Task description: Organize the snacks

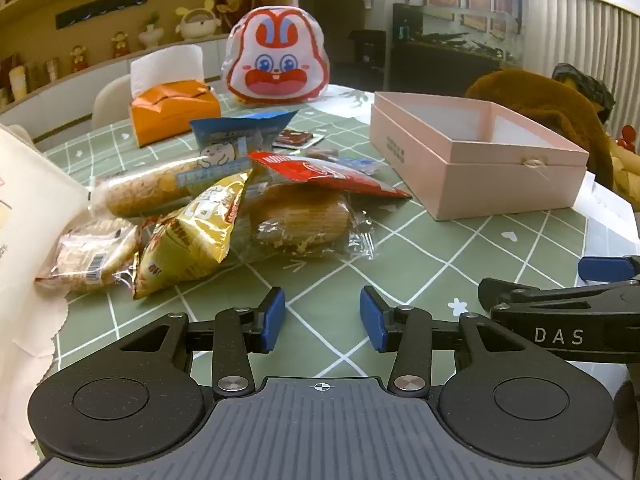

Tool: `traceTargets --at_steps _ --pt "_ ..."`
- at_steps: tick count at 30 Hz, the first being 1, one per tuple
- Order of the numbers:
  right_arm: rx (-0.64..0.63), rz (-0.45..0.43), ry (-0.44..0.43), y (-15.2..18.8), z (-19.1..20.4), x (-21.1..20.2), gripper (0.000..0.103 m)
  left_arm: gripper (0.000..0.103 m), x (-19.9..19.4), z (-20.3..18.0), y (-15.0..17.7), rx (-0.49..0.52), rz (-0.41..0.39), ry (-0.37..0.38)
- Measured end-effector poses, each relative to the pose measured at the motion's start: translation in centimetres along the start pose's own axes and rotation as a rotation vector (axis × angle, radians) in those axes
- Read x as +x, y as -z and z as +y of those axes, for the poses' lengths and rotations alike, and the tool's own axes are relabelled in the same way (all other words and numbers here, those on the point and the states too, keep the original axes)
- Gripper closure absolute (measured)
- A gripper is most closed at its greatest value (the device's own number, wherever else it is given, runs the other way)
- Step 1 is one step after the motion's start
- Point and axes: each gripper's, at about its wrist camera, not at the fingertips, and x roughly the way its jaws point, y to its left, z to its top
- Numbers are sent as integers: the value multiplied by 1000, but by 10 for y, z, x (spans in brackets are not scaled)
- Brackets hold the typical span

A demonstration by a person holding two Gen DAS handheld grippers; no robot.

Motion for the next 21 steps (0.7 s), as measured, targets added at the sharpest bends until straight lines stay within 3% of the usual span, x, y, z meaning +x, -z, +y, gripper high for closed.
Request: traceTargets --at_steps 21 --pt "3 -3 7 0 1 0 0 55 1 0 1 5 0 -5"
